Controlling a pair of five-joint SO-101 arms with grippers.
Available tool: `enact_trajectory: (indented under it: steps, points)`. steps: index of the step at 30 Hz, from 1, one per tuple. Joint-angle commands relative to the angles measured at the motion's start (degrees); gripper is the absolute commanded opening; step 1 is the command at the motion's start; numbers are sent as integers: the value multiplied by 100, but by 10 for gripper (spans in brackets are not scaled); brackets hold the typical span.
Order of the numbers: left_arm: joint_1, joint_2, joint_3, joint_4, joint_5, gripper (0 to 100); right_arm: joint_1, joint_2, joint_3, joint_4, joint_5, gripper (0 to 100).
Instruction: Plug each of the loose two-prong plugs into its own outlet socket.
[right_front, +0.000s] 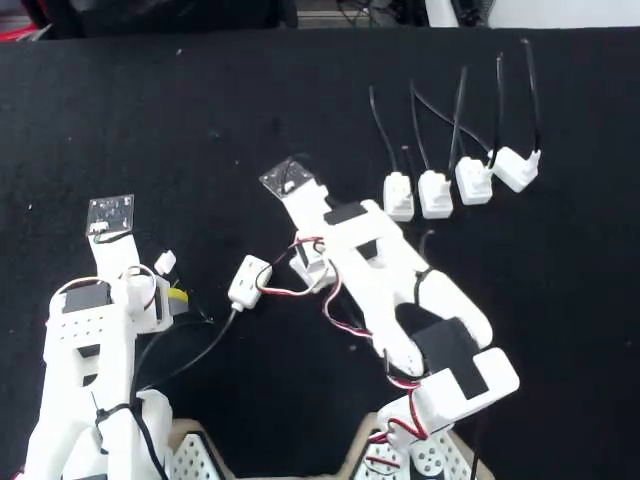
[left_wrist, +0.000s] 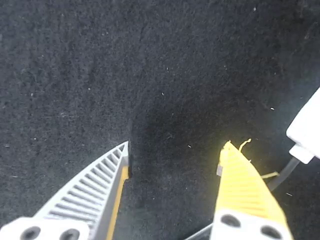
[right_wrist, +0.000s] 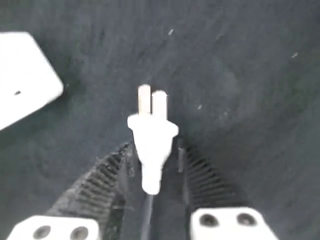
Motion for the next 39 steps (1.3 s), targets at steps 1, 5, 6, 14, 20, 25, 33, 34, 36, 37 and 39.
enact_trajectory:
  steps: [1, 5, 6, 14, 20, 25, 33, 34, 36, 37, 39]
  points:
    - [-40, -123, -40, -53, 53, 288, 176, -418, -40, -44, 35, 18]
    - [-40, -123, -57, -53, 62, 288, 369, -1490, 40, 870, 211, 10]
    - [-40, -123, -84, -53, 70, 288, 360, -1877, 171, 958, 229, 11]
    - [-13, -123, -778, -9, 545, 288, -642, -4585, 2211, -448, 220, 11]
    - [57, -123, -1411, -404, 1749, 288, -1240, -4804, 3301, -2365, -686, 11]
    - [892, -132, -1235, -1081, 2312, 288, -1925, -4840, 3908, -3305, -1266, 11]
    - [1921, -1213, -532, -1275, 2435, 288, -2031, -4804, 4295, -4053, -1275, 11]
    - [2000, -1433, -400, -1275, 2321, 288, -2031, -4804, 4295, -4053, -1275, 11]
    - [2149, -1846, -145, -1301, 2075, 288, -2031, -4813, 4303, -4053, -1275, 11]
    - [2220, -2031, -4, -1380, 1996, 288, -2031, -4831, 4312, -4053, -1275, 11]
    - [2308, -2295, 312, -1574, 1802, 288, -2031, -4857, 4303, -4044, -1275, 11]
